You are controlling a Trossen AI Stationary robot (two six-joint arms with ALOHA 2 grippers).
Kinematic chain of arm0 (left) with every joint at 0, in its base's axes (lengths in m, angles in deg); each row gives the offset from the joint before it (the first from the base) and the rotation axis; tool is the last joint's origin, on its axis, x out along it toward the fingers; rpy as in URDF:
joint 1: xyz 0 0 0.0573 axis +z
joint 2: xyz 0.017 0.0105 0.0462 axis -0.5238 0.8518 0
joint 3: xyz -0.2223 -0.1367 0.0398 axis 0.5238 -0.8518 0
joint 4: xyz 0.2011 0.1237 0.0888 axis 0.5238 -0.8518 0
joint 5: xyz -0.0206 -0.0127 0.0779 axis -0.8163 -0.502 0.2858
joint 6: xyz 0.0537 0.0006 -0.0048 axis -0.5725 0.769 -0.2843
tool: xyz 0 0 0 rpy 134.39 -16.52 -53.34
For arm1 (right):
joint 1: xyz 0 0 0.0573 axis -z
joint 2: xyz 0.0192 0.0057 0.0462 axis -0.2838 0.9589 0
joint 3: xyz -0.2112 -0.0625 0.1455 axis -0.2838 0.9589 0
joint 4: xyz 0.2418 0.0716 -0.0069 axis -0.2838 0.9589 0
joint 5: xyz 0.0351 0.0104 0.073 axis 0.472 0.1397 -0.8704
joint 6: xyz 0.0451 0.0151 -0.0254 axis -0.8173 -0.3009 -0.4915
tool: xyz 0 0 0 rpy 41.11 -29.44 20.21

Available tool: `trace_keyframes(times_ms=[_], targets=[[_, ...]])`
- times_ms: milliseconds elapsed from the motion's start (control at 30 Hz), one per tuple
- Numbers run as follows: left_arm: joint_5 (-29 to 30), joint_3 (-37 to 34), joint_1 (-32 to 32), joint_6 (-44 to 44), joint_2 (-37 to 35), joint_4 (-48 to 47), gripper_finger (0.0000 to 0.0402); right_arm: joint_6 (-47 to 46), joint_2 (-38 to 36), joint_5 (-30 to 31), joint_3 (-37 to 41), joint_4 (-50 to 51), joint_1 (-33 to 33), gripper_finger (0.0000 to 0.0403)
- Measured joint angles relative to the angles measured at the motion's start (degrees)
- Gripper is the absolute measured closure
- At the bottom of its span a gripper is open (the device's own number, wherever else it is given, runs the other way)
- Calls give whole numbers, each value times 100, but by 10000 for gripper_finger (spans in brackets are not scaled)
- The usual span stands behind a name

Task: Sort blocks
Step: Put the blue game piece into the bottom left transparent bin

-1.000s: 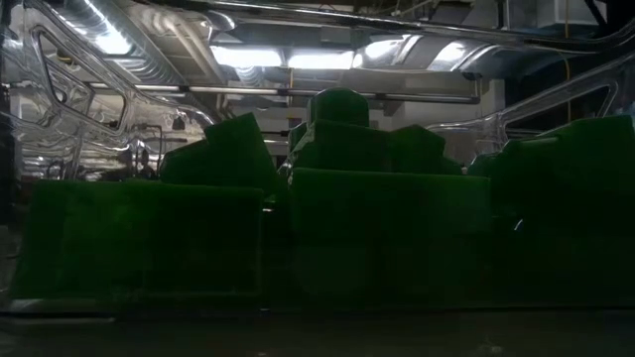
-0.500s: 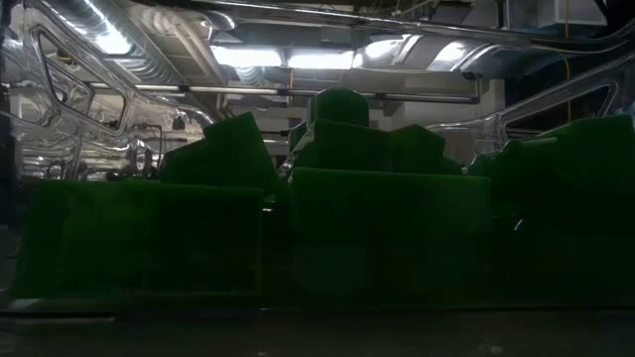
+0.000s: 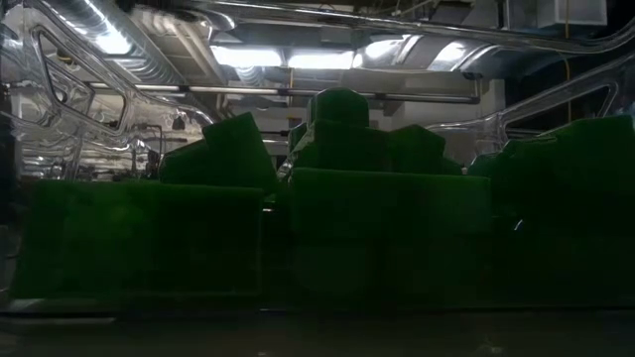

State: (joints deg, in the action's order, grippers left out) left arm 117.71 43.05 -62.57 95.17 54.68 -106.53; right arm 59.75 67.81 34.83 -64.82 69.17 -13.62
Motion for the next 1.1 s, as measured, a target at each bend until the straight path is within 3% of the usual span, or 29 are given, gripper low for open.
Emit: trace_keyframes(times_ms=[267, 500, 833, 1000, 1100], targets=[[-1163, 2, 1591, -1169, 789, 1241, 147, -2187, -1792, 1480, 2751, -260, -859, 121], [-2315, 446, 2996, -1964, 1892, 1825, 147, -2562, -2614, 2030, 4403, -1408, -1402, 121], [-2656, 2441, 3842, -3206, 4160, 860, 147, -2561, -2760, 1737, 4934, -1541, -1414, 121], [-2577, 2643, 3949, -3394, 4898, 735, 147, -2785, -2758, 1727, 5181, -1575, -1418, 121], [-2024, 2624, 3936, -3522, 5233, 738, 147, -2976, -2758, 1729, 5347, -1577, -1416, 121]])
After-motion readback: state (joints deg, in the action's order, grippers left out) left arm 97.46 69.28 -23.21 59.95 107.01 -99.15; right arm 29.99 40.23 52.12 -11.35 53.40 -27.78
